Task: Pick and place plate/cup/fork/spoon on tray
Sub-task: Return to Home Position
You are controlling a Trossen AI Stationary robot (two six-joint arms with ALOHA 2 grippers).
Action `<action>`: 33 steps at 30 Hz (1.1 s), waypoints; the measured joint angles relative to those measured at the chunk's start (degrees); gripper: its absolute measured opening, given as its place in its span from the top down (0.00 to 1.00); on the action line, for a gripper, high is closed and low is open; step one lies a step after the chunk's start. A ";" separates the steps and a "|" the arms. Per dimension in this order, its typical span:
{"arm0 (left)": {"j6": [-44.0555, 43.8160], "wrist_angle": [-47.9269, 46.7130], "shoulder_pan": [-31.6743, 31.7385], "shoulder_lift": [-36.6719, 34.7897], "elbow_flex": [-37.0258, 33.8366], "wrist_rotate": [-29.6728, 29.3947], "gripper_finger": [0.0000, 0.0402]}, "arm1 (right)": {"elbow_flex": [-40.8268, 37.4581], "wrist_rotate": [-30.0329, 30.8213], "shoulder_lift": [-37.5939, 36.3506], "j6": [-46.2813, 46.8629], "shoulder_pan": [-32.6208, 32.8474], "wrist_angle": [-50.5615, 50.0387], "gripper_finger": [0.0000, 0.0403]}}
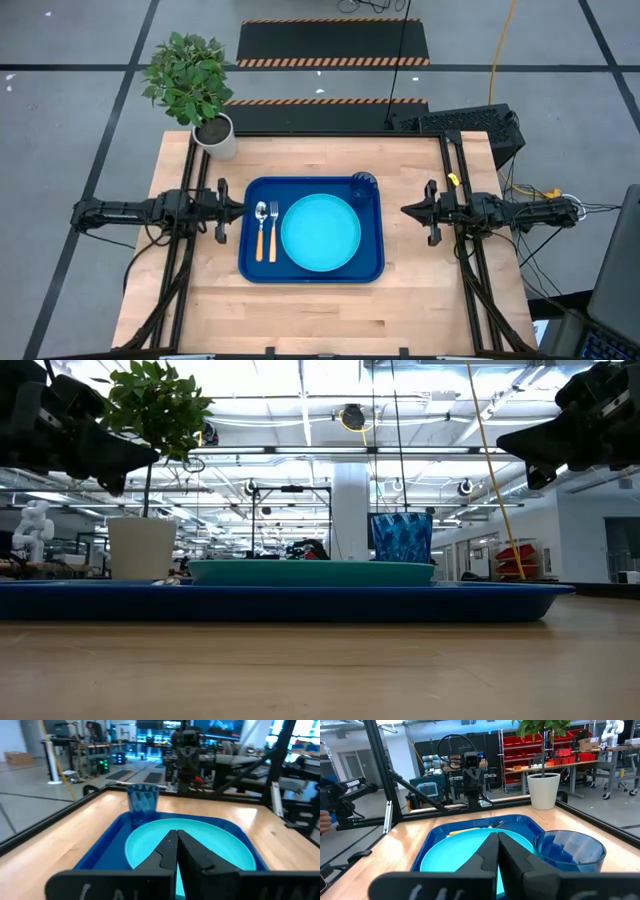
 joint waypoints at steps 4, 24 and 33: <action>2.28 -0.31 -0.43 0.05 0.03 2.07 0.96 | 0.00 0.00 0.00 0.00 0.00 0.10 1.00; 1.99 -0.40 -0.39 0.05 0.03 2.18 0.94 | -0.02 -1.40 0.00 0.00 0.00 0.43 1.00; 2.09 -0.37 -0.39 0.05 0.03 2.14 0.94 | -0.02 -1.38 0.00 0.00 0.00 0.45 1.00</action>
